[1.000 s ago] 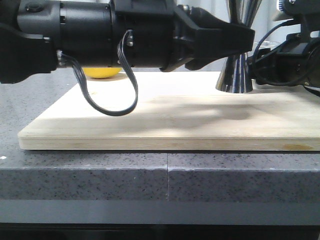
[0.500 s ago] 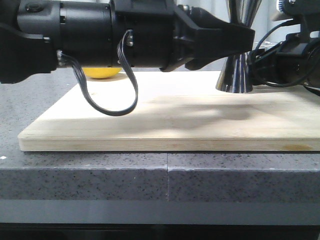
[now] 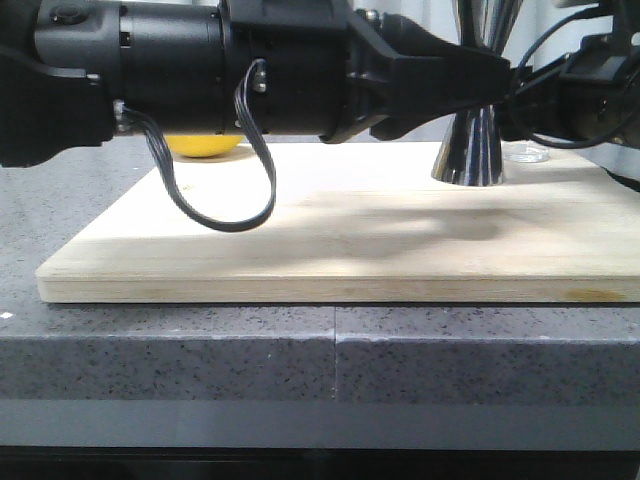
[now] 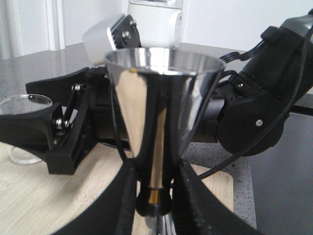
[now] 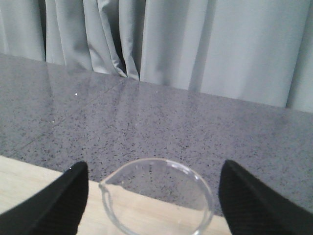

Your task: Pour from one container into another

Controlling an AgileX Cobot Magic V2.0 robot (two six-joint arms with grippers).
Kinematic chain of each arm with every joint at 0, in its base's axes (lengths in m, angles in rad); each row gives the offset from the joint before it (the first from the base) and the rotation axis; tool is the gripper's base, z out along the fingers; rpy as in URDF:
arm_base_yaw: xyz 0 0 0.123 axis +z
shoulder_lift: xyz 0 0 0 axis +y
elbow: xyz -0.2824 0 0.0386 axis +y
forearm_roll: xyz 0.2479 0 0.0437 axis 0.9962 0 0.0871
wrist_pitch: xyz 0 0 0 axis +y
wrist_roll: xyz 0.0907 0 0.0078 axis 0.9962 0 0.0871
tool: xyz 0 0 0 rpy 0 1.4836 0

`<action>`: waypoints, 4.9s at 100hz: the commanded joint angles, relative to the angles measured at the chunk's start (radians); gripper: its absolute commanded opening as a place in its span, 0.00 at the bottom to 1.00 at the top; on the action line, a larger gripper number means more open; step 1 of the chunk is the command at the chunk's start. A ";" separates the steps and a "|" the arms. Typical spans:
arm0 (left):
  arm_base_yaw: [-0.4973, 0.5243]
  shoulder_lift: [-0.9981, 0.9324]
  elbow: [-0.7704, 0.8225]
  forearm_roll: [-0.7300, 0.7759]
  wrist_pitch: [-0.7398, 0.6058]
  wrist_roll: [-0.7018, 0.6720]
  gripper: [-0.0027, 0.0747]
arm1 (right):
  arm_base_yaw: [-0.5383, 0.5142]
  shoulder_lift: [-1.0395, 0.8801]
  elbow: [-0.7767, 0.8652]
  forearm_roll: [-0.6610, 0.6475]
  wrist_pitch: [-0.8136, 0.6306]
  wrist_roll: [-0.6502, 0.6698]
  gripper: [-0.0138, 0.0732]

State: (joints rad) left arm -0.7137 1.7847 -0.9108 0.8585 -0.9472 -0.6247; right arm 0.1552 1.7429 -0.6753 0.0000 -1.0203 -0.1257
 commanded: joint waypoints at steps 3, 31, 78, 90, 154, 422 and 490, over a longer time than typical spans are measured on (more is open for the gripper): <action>-0.001 -0.047 -0.032 -0.043 -0.084 -0.005 0.11 | -0.004 -0.067 -0.017 -0.007 -0.090 0.001 0.74; -0.001 -0.047 -0.032 -0.043 -0.084 -0.005 0.11 | -0.002 -0.114 -0.017 -0.007 -0.099 0.024 0.74; 0.054 -0.047 -0.032 -0.035 -0.095 -0.005 0.11 | -0.002 -0.274 -0.017 -0.007 -0.111 0.024 0.74; 0.075 -0.047 -0.032 -0.027 -0.114 -0.005 0.11 | -0.002 -0.309 -0.017 -0.007 -0.111 0.024 0.74; 0.223 -0.048 0.029 0.057 -0.242 -0.034 0.11 | -0.002 -0.357 -0.017 -0.007 -0.089 0.024 0.74; 0.337 0.037 0.033 0.150 -0.278 0.007 0.12 | -0.002 -0.357 -0.017 -0.007 -0.095 0.024 0.74; 0.337 0.037 0.033 0.168 -0.278 0.026 0.34 | -0.002 -0.357 -0.017 -0.007 -0.095 0.024 0.74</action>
State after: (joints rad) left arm -0.3763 1.8638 -0.8598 1.0590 -1.1440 -0.6000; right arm 0.1552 1.4209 -0.6720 0.0000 -1.0426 -0.0983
